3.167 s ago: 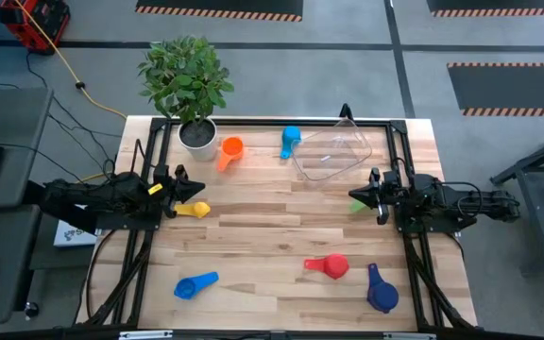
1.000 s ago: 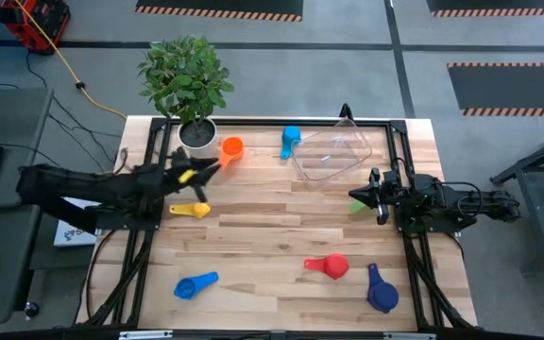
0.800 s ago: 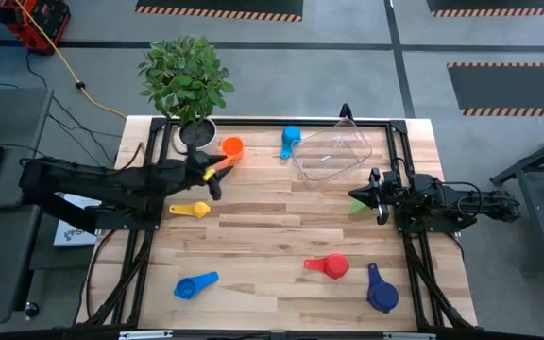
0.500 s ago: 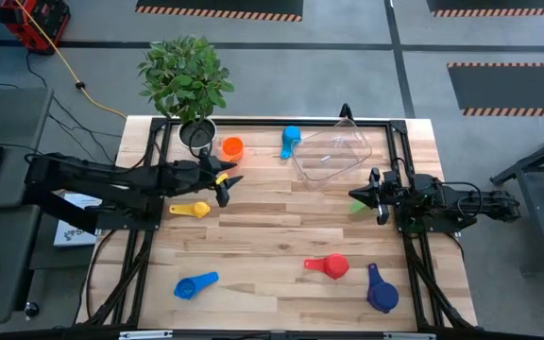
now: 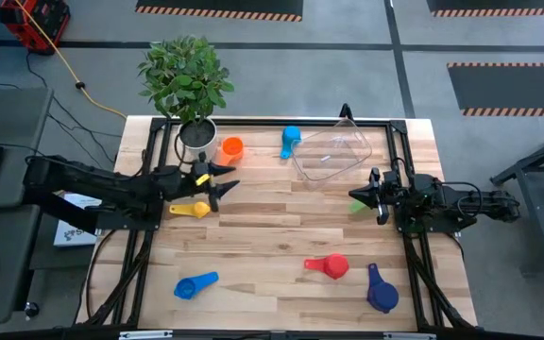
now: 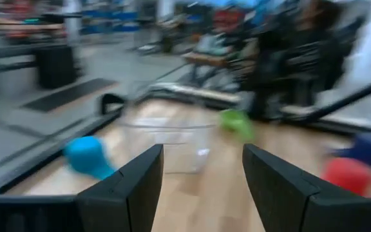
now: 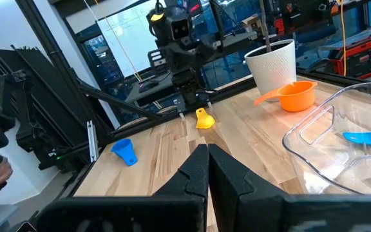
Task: Nest measuring cups in basket
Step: Move the violet measuring cup to the center of the table
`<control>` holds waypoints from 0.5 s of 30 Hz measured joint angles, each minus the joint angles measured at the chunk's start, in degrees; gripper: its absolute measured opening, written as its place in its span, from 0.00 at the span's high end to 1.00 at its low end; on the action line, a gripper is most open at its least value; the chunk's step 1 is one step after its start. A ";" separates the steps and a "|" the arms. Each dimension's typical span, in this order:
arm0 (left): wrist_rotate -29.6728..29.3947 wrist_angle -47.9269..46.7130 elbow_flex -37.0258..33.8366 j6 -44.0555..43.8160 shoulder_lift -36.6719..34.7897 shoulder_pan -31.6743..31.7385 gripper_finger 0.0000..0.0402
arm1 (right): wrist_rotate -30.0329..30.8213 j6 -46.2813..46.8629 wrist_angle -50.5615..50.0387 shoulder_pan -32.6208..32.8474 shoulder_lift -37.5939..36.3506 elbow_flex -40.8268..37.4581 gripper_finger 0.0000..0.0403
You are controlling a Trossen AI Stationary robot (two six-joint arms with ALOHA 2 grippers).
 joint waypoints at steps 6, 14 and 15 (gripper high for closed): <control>8.93 3.21 -1.35 -0.74 -0.82 1.21 0.50 | 1.78 -6.49 0.22 -0.20 -0.01 0.00 1.00; 9.21 1.30 -1.37 -1.89 -0.81 4.28 0.50 | 14.74 1.62 15.17 -0.17 -0.01 0.00 1.00; 9.22 1.36 -1.36 -0.94 -0.81 4.68 0.50 | 16.84 1.86 17.24 -0.20 -0.01 0.00 1.00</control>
